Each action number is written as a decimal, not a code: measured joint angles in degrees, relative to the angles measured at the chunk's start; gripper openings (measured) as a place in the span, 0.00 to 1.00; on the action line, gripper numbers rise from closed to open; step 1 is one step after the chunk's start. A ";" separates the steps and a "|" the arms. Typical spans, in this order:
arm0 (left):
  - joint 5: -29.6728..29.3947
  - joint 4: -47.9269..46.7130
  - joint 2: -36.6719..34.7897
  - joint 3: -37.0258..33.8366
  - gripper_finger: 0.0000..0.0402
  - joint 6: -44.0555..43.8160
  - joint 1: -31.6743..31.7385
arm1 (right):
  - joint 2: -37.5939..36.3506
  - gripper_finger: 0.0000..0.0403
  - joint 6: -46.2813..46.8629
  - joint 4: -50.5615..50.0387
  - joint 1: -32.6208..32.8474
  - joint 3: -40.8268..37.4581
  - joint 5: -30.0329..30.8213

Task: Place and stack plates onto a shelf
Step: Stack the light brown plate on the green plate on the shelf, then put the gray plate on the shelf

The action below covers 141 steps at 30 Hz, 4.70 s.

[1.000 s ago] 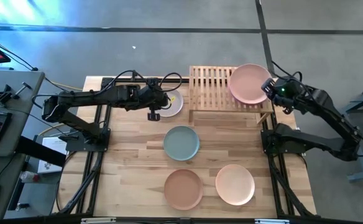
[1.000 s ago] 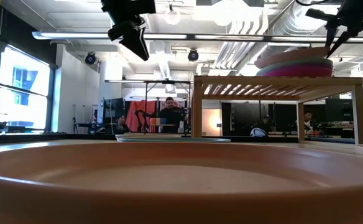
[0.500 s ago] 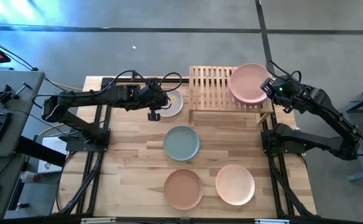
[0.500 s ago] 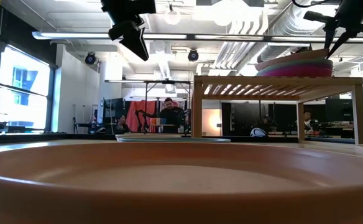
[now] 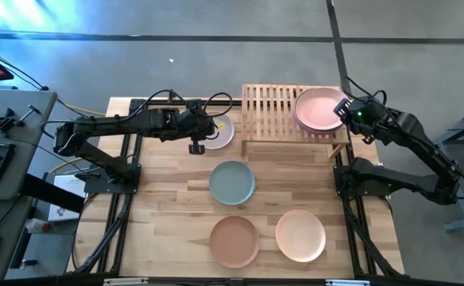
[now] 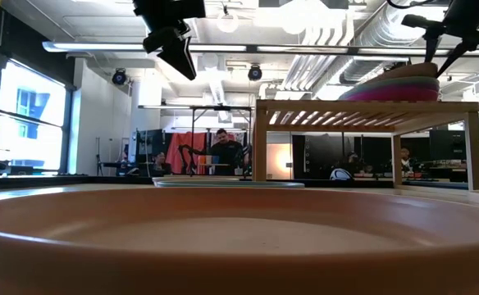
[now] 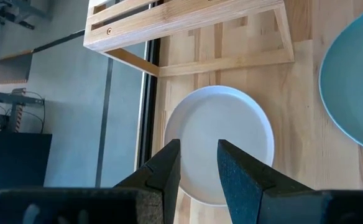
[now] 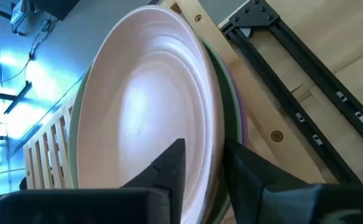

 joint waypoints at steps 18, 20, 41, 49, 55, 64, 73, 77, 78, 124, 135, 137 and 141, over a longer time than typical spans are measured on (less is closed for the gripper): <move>-0.02 -0.02 0.00 0.00 0.24 0.04 0.00 | -1.17 0.27 -1.06 -0.05 0.00 0.01 -10.42; -0.01 -0.02 0.00 0.00 0.24 0.04 0.00 | -1.47 0.27 -1.06 -0.07 0.00 0.01 -11.15; -0.02 0.00 0.00 0.00 0.24 0.07 0.00 | -7.35 0.27 -1.09 0.02 -0.01 0.01 -13.17; 0.00 -0.01 0.00 0.00 0.24 -1.17 0.00 | -7.50 0.27 -4.15 5.19 0.00 0.01 -13.29; 0.00 -2.16 0.00 0.00 0.24 -10.23 0.00 | -7.50 0.27 -6.93 8.83 0.00 0.01 -24.17; 11.27 -7.68 0.00 0.00 0.24 -25.57 1.45 | -6.68 0.27 -25.45 35.04 1.30 0.01 -40.12; 17.90 -6.18 1.10 -4.04 0.24 -33.32 5.73 | -5.62 0.27 -40.78 60.23 3.54 0.01 -47.77; 18.05 -5.92 2.94 -5.39 0.24 -37.51 7.80 | -5.58 0.27 -43.47 61.26 4.04 0.01 -48.65; 18.03 -5.80 3.85 -5.60 0.24 -37.91 8.28 | -5.51 0.27 -43.42 61.25 4.01 0.01 -48.67; 17.40 1.42 26.71 -5.68 0.21 7.63 9.67 | -3.22 0.27 -42.88 45.79 4.00 0.01 -50.14; 20.27 1.68 27.28 -5.64 0.02 5.95 10.19 | -3.22 0.27 -42.88 45.81 3.98 0.01 -50.01; 20.22 1.23 27.17 -5.64 0.02 5.37 10.19 | -3.22 0.27 -42.89 45.81 4.00 0.01 -49.57; 20.20 -0.57 26.17 -5.66 0.01 5.08 10.19 | -3.22 0.27 -42.96 45.79 4.00 0.01 -47.97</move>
